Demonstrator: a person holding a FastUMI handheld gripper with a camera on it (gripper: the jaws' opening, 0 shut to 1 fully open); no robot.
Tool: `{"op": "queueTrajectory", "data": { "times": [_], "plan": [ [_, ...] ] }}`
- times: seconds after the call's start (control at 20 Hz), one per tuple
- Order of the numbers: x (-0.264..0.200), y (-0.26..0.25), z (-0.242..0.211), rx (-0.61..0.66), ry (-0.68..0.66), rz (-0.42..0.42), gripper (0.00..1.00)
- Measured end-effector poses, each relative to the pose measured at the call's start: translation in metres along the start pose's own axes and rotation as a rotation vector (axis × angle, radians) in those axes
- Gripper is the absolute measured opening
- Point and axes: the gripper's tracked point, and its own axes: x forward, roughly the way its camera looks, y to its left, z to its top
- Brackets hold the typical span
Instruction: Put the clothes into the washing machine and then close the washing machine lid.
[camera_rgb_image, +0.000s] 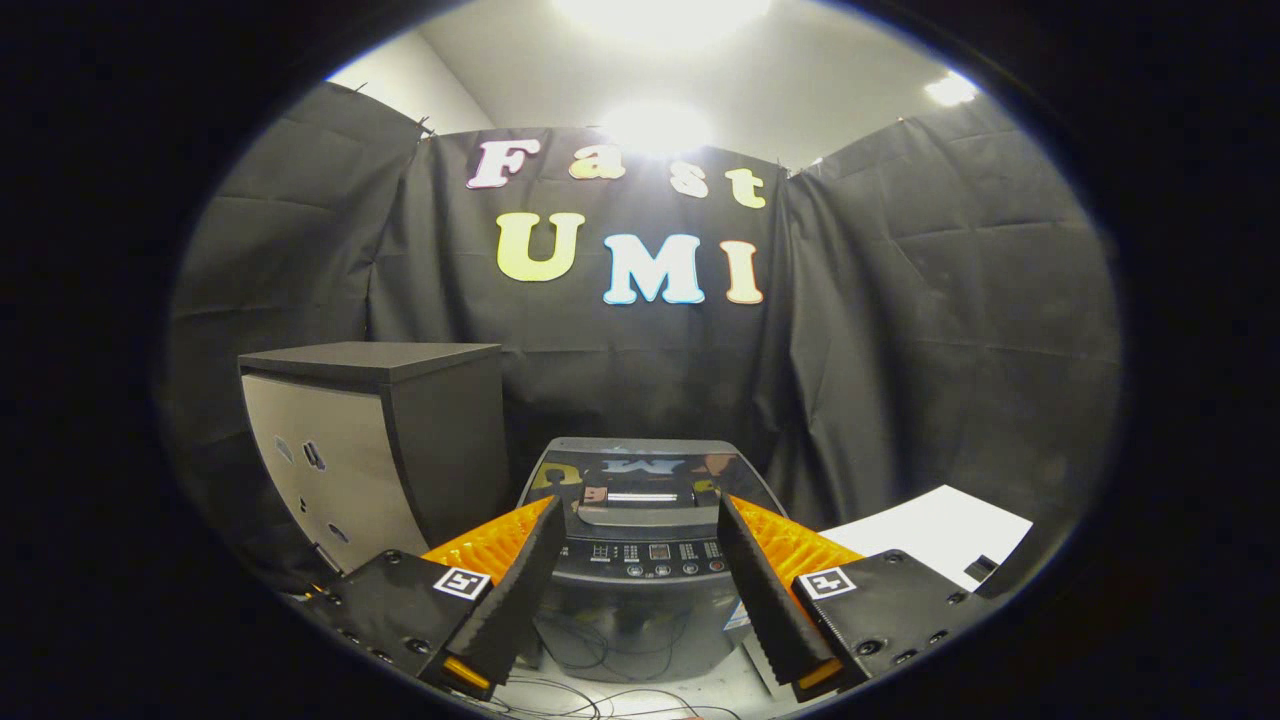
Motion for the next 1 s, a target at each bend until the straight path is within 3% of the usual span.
{"op": "queueTrajectory", "data": {
  "times": [1.0],
  "plan": [
    [-0.037, 0.015, 0.009, 0.017, -0.025, -0.036, 0.97]
  ]
}}
